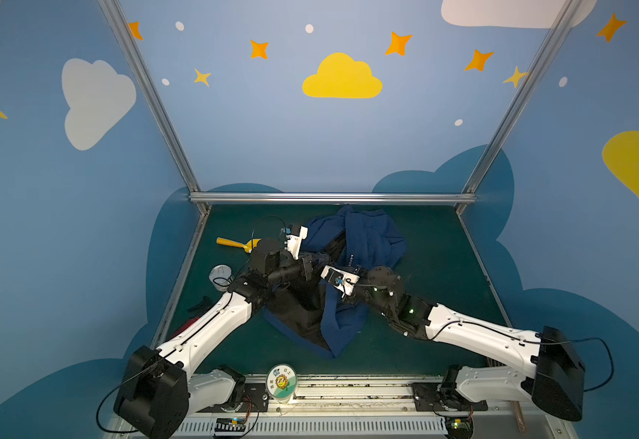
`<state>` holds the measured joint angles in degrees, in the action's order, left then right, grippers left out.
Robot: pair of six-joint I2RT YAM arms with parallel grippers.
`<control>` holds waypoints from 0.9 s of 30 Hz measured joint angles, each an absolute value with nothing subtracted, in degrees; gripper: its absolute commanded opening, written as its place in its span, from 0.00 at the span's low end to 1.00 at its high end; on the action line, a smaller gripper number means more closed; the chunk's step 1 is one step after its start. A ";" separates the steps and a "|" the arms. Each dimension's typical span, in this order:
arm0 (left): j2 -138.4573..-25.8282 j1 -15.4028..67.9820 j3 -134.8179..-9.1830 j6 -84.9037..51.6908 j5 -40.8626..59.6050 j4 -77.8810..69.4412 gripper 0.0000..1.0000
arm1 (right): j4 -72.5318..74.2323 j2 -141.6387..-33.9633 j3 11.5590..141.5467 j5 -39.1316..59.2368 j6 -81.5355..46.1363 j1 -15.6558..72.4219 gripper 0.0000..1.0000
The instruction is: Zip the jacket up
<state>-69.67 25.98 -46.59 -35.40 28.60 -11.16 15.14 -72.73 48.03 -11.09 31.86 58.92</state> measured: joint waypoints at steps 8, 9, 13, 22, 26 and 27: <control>-69.67 25.98 -46.54 -35.40 28.67 -11.14 0.03 | 14.83 -72.18 48.12 -11.18 31.70 59.09 0.15; -69.67 25.98 -46.54 -35.40 28.69 -11.16 0.03 | 14.79 -72.07 48.12 -11.22 31.68 59.09 0.15; -69.67 25.98 -46.39 -35.40 28.73 -11.16 0.03 | 14.68 -71.42 48.12 -11.55 31.31 59.11 0.13; -69.67 25.98 -46.39 -35.40 28.73 -11.18 0.03 | 14.70 -71.31 48.31 -12.80 30.89 59.11 0.08; -69.67 25.98 -46.39 -35.40 28.71 -11.16 0.03 | 14.74 -71.31 48.34 -13.52 30.87 59.11 0.05; -69.67 25.98 -46.39 -35.40 28.71 -11.18 0.03 | 14.74 -71.31 48.34 -13.69 30.89 59.11 0.05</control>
